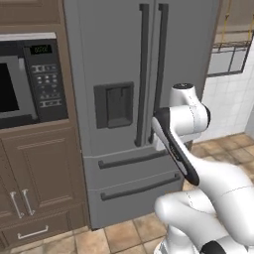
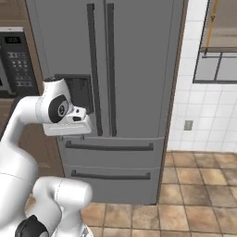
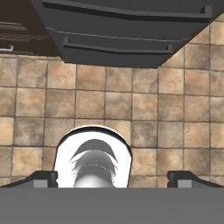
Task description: Place one of the steaks on the plate and the other in the bowl. Then place the bowl in the fridge.
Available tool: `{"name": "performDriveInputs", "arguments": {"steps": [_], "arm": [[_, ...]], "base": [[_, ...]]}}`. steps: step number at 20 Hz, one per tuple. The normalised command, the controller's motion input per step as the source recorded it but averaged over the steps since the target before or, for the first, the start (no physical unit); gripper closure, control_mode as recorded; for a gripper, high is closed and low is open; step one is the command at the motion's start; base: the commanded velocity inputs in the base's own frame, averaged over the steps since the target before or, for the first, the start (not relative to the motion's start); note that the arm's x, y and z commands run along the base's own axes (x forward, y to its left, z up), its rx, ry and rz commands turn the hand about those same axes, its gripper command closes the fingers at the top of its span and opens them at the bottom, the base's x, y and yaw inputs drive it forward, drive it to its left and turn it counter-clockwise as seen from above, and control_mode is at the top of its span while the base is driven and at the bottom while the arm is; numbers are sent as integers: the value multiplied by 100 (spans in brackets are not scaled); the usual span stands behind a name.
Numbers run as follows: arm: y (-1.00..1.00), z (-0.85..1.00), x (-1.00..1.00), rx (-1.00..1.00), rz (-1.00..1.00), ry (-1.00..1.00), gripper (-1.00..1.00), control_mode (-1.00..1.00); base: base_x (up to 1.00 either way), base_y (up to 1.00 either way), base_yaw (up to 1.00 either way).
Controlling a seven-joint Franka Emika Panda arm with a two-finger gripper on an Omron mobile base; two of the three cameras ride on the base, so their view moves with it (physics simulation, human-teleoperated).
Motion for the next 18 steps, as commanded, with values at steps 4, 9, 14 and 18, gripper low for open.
{"name": "performDriveInputs", "arguments": {"steps": [4, 9, 14, 18], "arm": [[0, 0, 0, 0, 0, 0, -100, 100], [0, 0, 0, 0, 0, 0, -100, 100], [0, 0, 0, 0, 0, 0, -100, 100], [0, 0, 0, 0, 0, 0, -100, 100]], "base": [[-8, -32, 8], [0, -64, 6], [0, 0, 0], [15, 0, 0]]}}
